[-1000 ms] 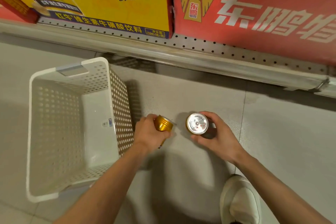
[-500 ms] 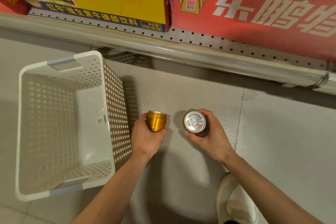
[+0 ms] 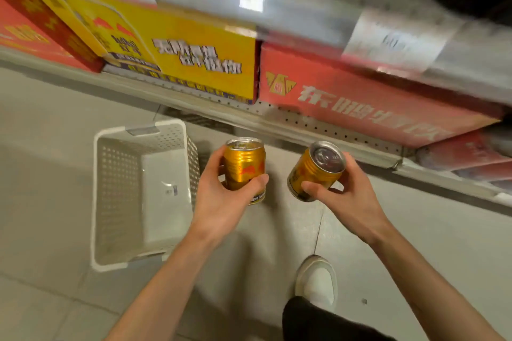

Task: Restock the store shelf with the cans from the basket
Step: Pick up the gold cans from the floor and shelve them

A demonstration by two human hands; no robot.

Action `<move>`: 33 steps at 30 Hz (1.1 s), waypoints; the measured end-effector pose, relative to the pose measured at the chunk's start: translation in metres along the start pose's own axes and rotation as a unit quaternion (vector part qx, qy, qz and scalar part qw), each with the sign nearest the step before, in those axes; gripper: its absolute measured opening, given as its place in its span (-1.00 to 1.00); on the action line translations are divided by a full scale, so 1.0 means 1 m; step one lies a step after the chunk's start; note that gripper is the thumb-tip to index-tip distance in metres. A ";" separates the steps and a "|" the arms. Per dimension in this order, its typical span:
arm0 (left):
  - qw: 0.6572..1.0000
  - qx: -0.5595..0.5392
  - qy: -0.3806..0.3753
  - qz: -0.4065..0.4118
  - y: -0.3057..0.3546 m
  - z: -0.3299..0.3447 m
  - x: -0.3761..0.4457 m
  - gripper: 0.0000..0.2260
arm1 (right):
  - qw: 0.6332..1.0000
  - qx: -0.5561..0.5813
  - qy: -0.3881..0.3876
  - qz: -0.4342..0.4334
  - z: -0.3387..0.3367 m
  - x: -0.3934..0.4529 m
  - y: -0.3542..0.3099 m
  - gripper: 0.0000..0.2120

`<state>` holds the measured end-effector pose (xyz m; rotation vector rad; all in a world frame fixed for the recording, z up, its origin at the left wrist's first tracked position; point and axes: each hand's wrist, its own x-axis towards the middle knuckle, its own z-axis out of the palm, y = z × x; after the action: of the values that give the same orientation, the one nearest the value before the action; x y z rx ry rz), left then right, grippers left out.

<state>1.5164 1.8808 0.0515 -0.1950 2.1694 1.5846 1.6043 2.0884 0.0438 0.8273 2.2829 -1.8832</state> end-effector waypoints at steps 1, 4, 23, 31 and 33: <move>1.000 -0.007 -0.004 0.008 0.026 -0.010 -0.013 -0.37 | 1.000 0.001 -0.005 0.001 -0.007 -0.011 -0.027 -0.44; 0.999 -0.021 -0.009 0.035 0.110 -0.046 -0.055 -0.38 | 1.000 0.016 -0.015 0.005 -0.025 -0.048 -0.114 -0.47; 0.983 -0.089 0.037 0.154 0.547 -0.280 -0.289 -0.39 | 0.999 0.023 -0.034 -0.033 -0.058 -0.261 -0.621 -0.35; 0.963 -0.114 0.027 0.244 0.601 -0.409 -0.290 -0.37 | 0.995 0.014 0.026 -0.091 0.026 -0.288 -0.721 -0.38; 0.959 -0.108 0.010 0.263 0.612 -0.450 -0.286 -0.40 | 0.994 0.018 0.049 -0.096 0.056 -0.294 -0.744 -0.39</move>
<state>1.4266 1.6232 0.8163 0.3340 2.1730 2.1124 1.5105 1.8533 0.8050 0.7428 2.4749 -2.0092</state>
